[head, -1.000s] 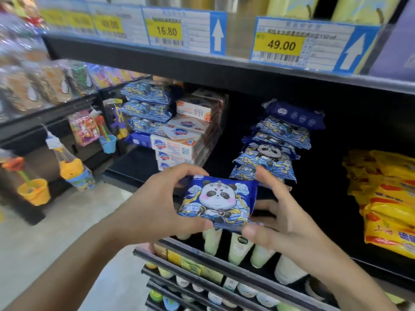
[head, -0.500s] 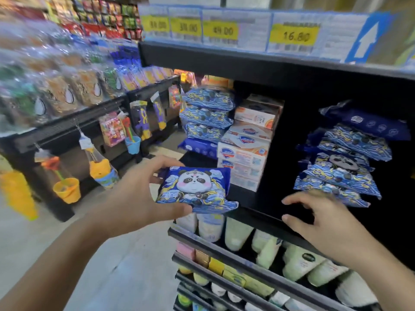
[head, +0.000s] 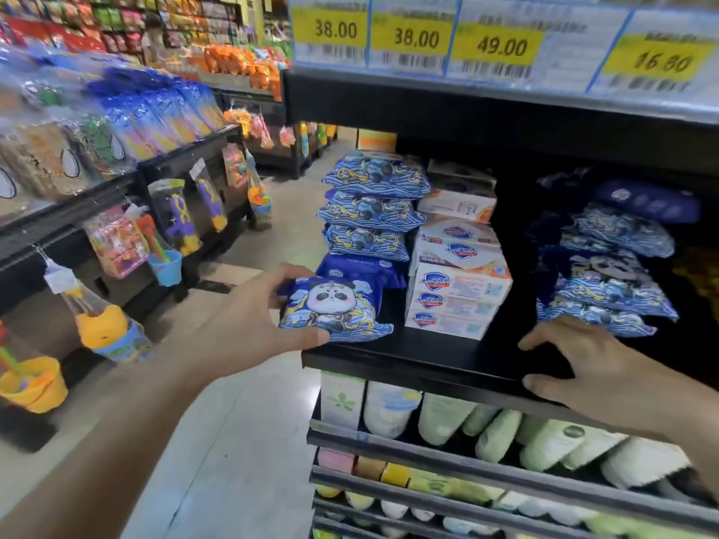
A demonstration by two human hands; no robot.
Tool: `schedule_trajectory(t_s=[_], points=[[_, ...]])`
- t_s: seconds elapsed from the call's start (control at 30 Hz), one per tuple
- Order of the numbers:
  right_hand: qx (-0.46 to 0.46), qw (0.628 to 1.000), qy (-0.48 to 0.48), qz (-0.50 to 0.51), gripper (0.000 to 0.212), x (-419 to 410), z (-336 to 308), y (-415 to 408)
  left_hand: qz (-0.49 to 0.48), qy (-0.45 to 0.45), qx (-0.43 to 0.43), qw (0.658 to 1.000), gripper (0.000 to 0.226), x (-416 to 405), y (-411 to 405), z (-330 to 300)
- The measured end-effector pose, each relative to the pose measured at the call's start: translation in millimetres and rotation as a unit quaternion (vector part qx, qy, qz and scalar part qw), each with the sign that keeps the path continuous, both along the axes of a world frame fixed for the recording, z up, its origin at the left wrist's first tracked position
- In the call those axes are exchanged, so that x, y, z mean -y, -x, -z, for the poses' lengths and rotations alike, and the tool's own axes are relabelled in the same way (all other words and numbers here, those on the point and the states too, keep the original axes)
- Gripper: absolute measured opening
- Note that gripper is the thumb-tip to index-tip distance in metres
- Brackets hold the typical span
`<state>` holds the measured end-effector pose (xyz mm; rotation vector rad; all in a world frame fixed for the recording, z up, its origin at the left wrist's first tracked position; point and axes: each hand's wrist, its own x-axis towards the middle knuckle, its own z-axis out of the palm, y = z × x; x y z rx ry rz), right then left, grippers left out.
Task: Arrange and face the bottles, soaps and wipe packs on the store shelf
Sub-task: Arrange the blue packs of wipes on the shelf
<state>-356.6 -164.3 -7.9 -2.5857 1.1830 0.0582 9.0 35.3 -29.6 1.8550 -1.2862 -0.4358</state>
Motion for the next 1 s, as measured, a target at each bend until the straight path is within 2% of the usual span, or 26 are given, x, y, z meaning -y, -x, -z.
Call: schedule_trajectory(t_s=[0.27, 0.5, 0.7, 0.87, 1.0], points=[[0.010, 0.998, 0.042, 0.048, 0.037, -17, 7, -4, 0.047, 0.010, 0.020, 0.999, 0.090, 29, -8, 13], [0.024, 0.996, 0.042, 0.070, 0.039, -25, 10, -8, -0.005, 0.069, 0.079, 0.994, 0.082, 26, 2, 26], [0.015, 0.995, 0.045, 0.090, 0.039, -31, 7, -13, 0.008, 0.088, 0.029, 0.996, 0.076, 27, 8, 30], [0.035, 0.994, 0.049, 0.096, 0.037, -37, 6, -14, 0.013, 0.089, 0.026, 0.996, 0.077, 23, 11, 31], [0.045, 0.994, 0.046, 0.093, 0.038, -38, 5, -12, -0.002, 0.092, 0.057, 0.994, 0.074, 12, 16, 29]])
